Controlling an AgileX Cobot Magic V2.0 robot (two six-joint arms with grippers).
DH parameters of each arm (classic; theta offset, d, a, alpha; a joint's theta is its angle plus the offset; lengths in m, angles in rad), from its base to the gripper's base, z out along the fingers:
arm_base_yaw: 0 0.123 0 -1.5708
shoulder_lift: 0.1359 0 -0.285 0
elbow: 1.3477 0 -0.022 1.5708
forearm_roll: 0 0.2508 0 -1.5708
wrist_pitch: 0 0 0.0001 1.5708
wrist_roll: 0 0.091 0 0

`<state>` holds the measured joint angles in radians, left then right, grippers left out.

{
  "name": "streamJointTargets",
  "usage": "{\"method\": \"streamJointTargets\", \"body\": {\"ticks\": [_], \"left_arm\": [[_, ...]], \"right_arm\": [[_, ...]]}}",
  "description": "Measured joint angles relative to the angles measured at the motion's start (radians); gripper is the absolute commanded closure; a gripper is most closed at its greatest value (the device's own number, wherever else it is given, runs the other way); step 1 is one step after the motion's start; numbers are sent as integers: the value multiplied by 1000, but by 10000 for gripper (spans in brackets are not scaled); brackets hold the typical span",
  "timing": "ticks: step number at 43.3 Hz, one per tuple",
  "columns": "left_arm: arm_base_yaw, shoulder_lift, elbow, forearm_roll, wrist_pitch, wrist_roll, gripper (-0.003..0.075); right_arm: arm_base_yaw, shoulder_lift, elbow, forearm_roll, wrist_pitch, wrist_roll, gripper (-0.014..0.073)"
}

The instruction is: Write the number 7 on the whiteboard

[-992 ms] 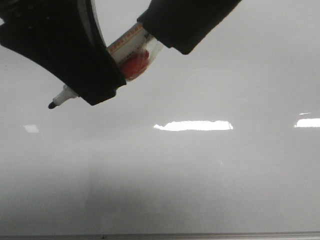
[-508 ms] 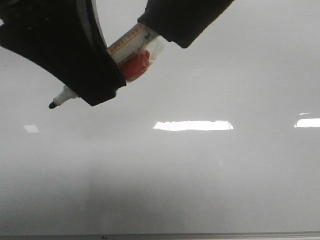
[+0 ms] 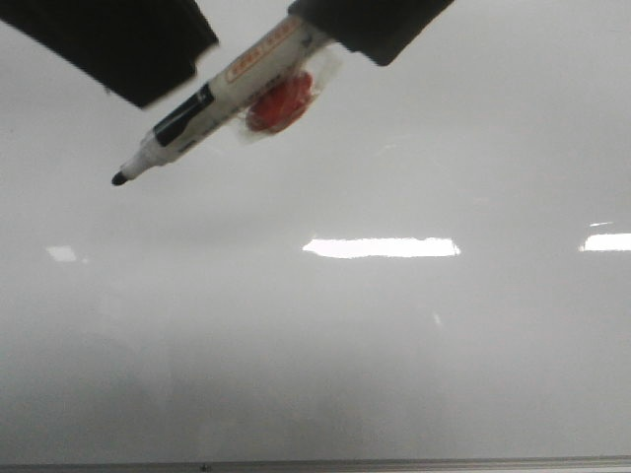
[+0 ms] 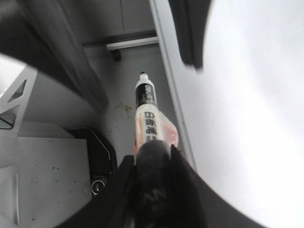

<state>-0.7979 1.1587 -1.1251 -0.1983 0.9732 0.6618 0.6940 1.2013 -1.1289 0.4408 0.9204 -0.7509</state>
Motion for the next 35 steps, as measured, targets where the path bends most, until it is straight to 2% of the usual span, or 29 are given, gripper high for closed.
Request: {"method": "streamJointTargets", "body": {"ticks": [8, 17, 22, 35], "left_arm": [[180, -137, 4, 0, 26, -85, 260], [403, -251, 104, 0, 30, -174, 260], [474, -285, 165, -4, 16, -196, 260], [489, -293, 177, -11, 11, -200, 260]], "right_arm": [[-55, -91, 0, -164, 25, 276, 661], [-179, -227, 123, -200, -2, 489, 661], [-196, -315, 221, -202, -86, 532, 661], [-196, -338, 255, -202, -196, 536, 661]]}}
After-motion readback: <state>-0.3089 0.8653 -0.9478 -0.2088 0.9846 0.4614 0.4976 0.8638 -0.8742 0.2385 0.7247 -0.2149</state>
